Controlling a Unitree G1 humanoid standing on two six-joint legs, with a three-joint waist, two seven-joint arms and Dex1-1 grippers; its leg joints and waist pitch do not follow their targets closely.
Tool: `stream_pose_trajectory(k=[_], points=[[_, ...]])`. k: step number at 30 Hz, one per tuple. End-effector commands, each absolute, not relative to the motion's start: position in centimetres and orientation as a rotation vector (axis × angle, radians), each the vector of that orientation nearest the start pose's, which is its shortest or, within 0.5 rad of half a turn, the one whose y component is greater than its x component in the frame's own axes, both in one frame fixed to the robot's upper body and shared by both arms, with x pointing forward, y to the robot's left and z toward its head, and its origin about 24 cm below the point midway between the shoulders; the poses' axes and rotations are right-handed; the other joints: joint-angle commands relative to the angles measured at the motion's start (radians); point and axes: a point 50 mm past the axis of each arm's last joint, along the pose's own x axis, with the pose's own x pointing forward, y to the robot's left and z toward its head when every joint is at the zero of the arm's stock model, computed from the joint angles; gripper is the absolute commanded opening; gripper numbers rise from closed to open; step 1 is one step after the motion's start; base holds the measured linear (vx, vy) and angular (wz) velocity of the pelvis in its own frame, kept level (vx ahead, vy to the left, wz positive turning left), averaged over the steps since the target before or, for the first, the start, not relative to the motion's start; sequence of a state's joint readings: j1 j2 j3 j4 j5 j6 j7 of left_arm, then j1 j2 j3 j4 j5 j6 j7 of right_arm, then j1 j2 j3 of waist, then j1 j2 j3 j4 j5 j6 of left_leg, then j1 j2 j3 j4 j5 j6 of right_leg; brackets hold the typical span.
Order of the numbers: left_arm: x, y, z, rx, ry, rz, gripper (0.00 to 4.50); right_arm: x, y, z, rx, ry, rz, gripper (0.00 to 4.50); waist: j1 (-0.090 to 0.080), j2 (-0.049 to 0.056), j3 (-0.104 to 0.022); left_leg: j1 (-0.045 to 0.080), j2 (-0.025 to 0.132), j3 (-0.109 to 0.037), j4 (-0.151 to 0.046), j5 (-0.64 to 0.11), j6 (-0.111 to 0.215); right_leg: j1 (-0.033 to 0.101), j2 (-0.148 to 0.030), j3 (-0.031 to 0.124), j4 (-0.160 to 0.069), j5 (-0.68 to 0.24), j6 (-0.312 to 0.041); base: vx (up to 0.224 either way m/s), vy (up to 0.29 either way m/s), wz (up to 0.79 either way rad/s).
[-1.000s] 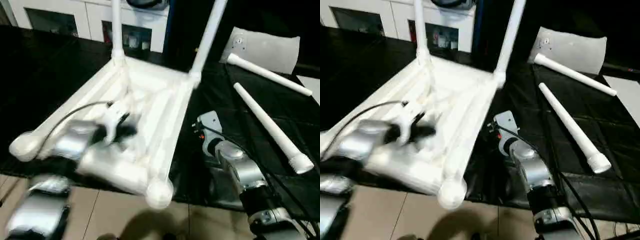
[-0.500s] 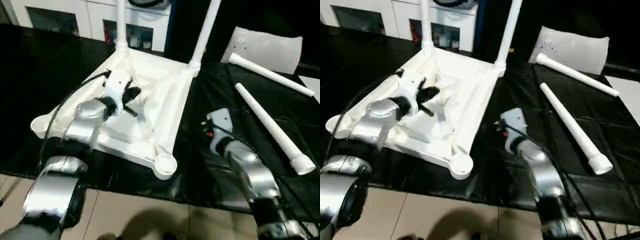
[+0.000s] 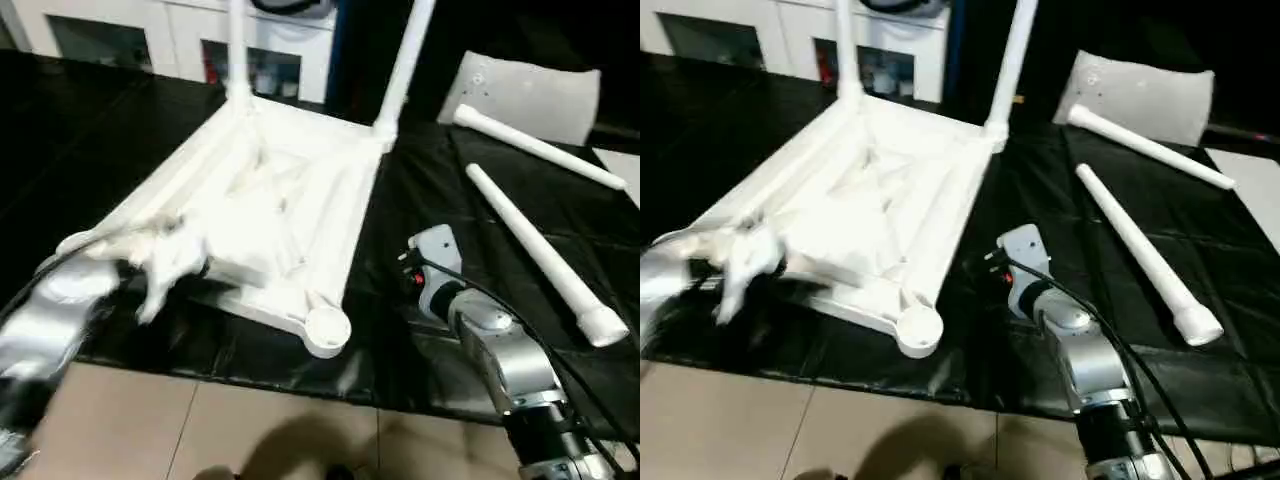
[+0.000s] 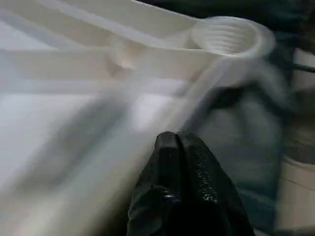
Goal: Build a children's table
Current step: Rotate table base
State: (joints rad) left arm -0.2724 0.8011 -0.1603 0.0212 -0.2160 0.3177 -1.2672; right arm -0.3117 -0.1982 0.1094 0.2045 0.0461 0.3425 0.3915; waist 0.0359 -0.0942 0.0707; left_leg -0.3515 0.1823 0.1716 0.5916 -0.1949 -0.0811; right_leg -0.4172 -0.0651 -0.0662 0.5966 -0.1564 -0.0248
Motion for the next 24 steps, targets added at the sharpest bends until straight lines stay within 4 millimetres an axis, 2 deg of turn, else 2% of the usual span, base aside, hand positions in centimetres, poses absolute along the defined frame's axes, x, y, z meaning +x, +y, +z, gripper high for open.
stream_pose_trajectory(k=[1, 2, 3, 5, 6, 7, 8, 9, 10, 11, 12, 14, 15, 18, 19, 20, 21, 23, 24], points=[[25.2, 20.3, 9.7, 0.414, 0.518, -1.333, 0.07, 30.3, -13.8, 4.8, -0.165, 0.280, 0.490, 4.50, -0.006, 0.031, -0.052, 0.013, 0.050, -0.011, -0.088, -0.298, -0.036, 0.039, -0.067, 0.059, -0.065, -0.351, -0.166, 0.000, 0.000, 0.00], [25.2, 19.9, 9.2, 0.438, 0.513, -1.323, 0.07, 30.3, -13.9, 4.8, -0.167, 0.282, 0.488, 4.50, -0.006, 0.031, -0.052, 0.013, 0.050, -0.011, -0.088, -0.298, -0.036, 0.039, -0.067, 0.059, -0.065, -0.351, -0.166, 0.000, 0.000, 0.00], [26.2, 19.2, 7.8, 0.514, 0.496, -1.244, 0.07, 30.2, -14.0, 4.9, -0.173, 0.282, 0.484, 4.50, -0.006, 0.031, -0.052, 0.012, 0.047, -0.011, -0.086, -0.301, -0.032, 0.040, -0.066, 0.058, -0.070, -0.371, -0.150, 0.000, 0.000, 0.00], [26.9, 18.8, 7.1, 0.579, 0.464, -1.190, 0.07, 30.1, -14.1, 5.0, -0.175, 0.282, 0.484, 4.50, -0.005, 0.028, -0.054, 0.009, 0.044, -0.012, -0.083, -0.293, -0.029, 0.046, -0.067, 0.058, -0.077, -0.402, -0.120, 0.000, 0.000, 0.00], [27.4, 18.4, 6.9, 0.593, 0.435, -1.158, 0.07, 30.1, -14.1, 5.0, -0.175, 0.281, 0.484, 4.50, -0.006, 0.036, -0.059, 0.002, 0.043, -0.016, -0.084, -0.269, -0.029, 0.054, -0.070, 0.059, -0.075, -0.402, -0.105, 0.000, 0.000, 0.00], [27.8, 18.1, 6.7, 0.579, 0.415, -1.122, 0.07, 30.0, -14.2, 5.1, -0.175, 0.280, 0.484, 4.50, -0.010, 0.031, -0.060, 0.000, 0.044, -0.015, -0.084, -0.266, -0.028, 0.054, -0.069, 0.058, -0.078, -0.405, -0.097, 0.000, 0.000, 0.00], [28.2, 17.8, 6.6, 0.565, 0.404, -1.098, 0.07, 29.9, -14.2, 5.1, -0.175, 0.279, 0.484, 4.50, -0.009, 0.027, -0.062, 0.006, 0.044, -0.014, -0.080, -0.270, -0.027, 0.051, -0.069, 0.058, -0.079, -0.416, -0.095, 0.000, 0.000, 0.00], [28.7, 16.9, 6.4, 0.536, 0.376, -1.081, 0.07, 29.7, -14.3, 5.2, -0.168, 0.275, 0.473, 4.50, -0.009, 0.026, -0.060, 0.006, 0.040, -0.010, -0.077, -0.271, -0.020, 0.048, -0.065, 0.058, -0.087, -0.433, -0.089, 0.000, 0.000, 0.00], [29.0, 16.0, 6.4, 0.510, 0.360, -1.074, 0.07, 29.5, -14.4, 5.3, -0.161, 0.272, 0.462, 4.50, -0.005, 0.028, -0.063, 0.011, 0.042, -0.011, -0.074, -0.274, -0.021, 0.045, -0.067, 0.057, -0.085, -0.434, -0.091, 0.000, 0.000, 0.00], [29.2, 14.7, 6.4, 0.472, 0.336, -1.081, 0.07, 29.2, -14.5, 5.5, -0.152, 0.267, 0.446, 4.50, -0.005, 0.027, -0.063, 0.006, 0.042, -0.012, -0.076, -0.267, -0.017, 0.048, -0.067, 0.056, -0.086, -0.434, -0.091, 0.000, 0.000, 0.00], [29.2, 14.1, 6.4, 0.448, 0.325, -1.092, 0.07, 28.9, -14.6, 5.6, -0.149, 0.265, 0.441, 4.50, -0.001, 0.028, -0.066, 0.007, 0.044, -0.013, -0.074, -0.263, -0.016, 0.048, -0.067, 0.055, -0.085, -0.426, -0.092, 0.000, 0.000, 0.00], [29.2, 13.3, 6.5, 0.422, 0.313, -1.100, 0.07, 28.7, -14.7, 5.7, -0.145, 0.264, 0.435, 4.50, -0.003, 0.025, -0.066, 0.001, 0.044, -0.015, -0.076, -0.255, -0.013, 0.052, -0.067, 0.053, -0.083, -0.415, -0.096, 0.000, 0.000, 0.00], [29.4, 12.4, 6.4, 0.396, 0.280, -1.089, 0.07, 28.4, -14.9, 5.8, -0.141, 0.258, 0.419, 4.50, -0.007, 0.029, -0.066, 0.001, 0.043, -0.014, -0.076, -0.256, -0.011, 0.052, -0.064, 0.054, -0.085, -0.407, -0.096, 0.000, 0.000, 0.00], [29.4, 11.4, 6.8, 0.344, 0.223, -1.078, 0.07, 27.8, -15.0, 6.1, -0.135, 0.249, 0.401, 4.50, -0.006, 0.026, -0.069, 0.001, 0.043, -0.012, -0.072, -0.238, -0.003, 0.053, -0.064, 0.054, -0.082, -0.369, -0.103, 0.000, 0.000, 0.00], [29.2, 11.2, 7.1, 0.299, 0.197, -1.072, 0.07, 27.6, -14.9, 6.3, -0.124, 0.234, 0.398, 4.50, -0.007, 0.021, -0.070, -0.003, 0.043, -0.012, -0.072, -0.222, 0.002, 0.057, -0.063, 0.054, -0.079, -0.348, -0.106, 0.000, 0.000, 0.00], [29.2, 11.2, 7.2, 0.290, 0.194, -1.071, 0.07, 27.5, -14.9, 6.4, -0.122, 0.232, 0.398, 4.50, -0.007, 0.021, -0.070, -0.003, 0.043, -0.012, -0.072, -0.222, 0.002, 0.057, -0.063, 0.054, -0.079, -0.348, -0.106, 0.000, 0.000, 0.00], [28.6, 10.8, 8.0, 0.175, 0.135, -1.035, 0.07, 26.9, -14.8, 6.9, -0.080, 0.213, 0.380, 4.50, -0.007, 0.019, -0.066, -0.005, 0.045, -0.010, -0.071, -0.221, 0.009, 0.056, -0.067, 0.054, -0.078, -0.347, -0.114, 0.000, 0.000, 0.00], [28.4, 10.7, 8.4, 0.131, 0.110, -1.011, 0.35, 26.6, -14.7, 7.1, -0.062, 0.210, 0.368, 4.50, -0.009, 0.018, -0.065, -0.003, 0.047, -0.009, -0.071, -0.230, 0.012, 0.052, -0.063, 0.052, -0.079, -0.365, -0.116, 0.000, 0.000, 0.00], [27.7, 11.0, 8.9, 0.035, 0.076, -0.913, 0.44, 26.0, -14.8, 7.3, 0.007, 0.220, 0.312, 4.50, -0.011, 0.016, -0.059, -0.003, 0.045, -0.008, -0.071, -0.242, 0.013, 0.048, -0.060, 0.052, -0.082, -0.385, -0.108, 0.000, 0.000, 0.00]])
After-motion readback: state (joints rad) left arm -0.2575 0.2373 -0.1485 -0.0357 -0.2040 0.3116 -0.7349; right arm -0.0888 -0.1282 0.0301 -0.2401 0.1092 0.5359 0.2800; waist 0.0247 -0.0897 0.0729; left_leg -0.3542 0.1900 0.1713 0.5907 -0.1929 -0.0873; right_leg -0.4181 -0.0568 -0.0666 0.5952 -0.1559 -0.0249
